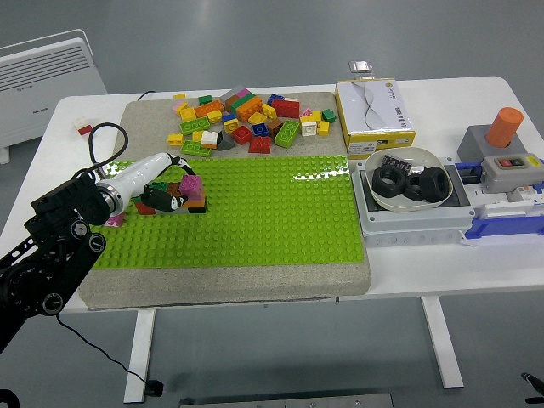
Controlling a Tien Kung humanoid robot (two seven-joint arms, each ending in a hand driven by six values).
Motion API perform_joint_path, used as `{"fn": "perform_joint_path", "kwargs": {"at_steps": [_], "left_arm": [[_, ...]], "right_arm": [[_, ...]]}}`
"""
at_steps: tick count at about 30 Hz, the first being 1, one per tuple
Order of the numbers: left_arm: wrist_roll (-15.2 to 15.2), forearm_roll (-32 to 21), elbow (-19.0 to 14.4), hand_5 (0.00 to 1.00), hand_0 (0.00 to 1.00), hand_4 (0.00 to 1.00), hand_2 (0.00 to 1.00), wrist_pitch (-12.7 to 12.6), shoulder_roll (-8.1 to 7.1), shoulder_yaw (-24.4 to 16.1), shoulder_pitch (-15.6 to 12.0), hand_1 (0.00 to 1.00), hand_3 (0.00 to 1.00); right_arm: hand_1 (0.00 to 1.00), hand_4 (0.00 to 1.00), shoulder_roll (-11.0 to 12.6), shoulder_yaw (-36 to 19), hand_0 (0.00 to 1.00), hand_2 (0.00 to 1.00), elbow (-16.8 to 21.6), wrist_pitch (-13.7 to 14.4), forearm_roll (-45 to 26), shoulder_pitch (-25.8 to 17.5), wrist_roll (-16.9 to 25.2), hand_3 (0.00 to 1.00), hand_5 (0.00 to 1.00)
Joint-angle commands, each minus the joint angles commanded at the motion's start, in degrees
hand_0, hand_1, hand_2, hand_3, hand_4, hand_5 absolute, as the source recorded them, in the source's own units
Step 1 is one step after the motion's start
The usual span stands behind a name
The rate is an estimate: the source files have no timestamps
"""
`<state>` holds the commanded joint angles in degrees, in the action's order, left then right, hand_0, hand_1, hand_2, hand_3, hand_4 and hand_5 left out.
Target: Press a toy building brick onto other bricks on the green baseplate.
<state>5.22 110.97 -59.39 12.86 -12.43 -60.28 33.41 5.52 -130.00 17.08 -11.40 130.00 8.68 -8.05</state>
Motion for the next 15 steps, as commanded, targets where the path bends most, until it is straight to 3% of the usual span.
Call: {"fn": "perform_joint_path", "kwargs": {"at_steps": [15], "left_arm": [[0.2,0.0,-0.1,0.004,0.936,0.650,0.944,0.6,-0.09,0.1,0.1,0.968,0.676]], "right_arm": [[0.622,0.730,0.0,0.0,0.676,0.663,0.1,0.0,0.0,0.0,-0.1,0.684,0.900]]}}
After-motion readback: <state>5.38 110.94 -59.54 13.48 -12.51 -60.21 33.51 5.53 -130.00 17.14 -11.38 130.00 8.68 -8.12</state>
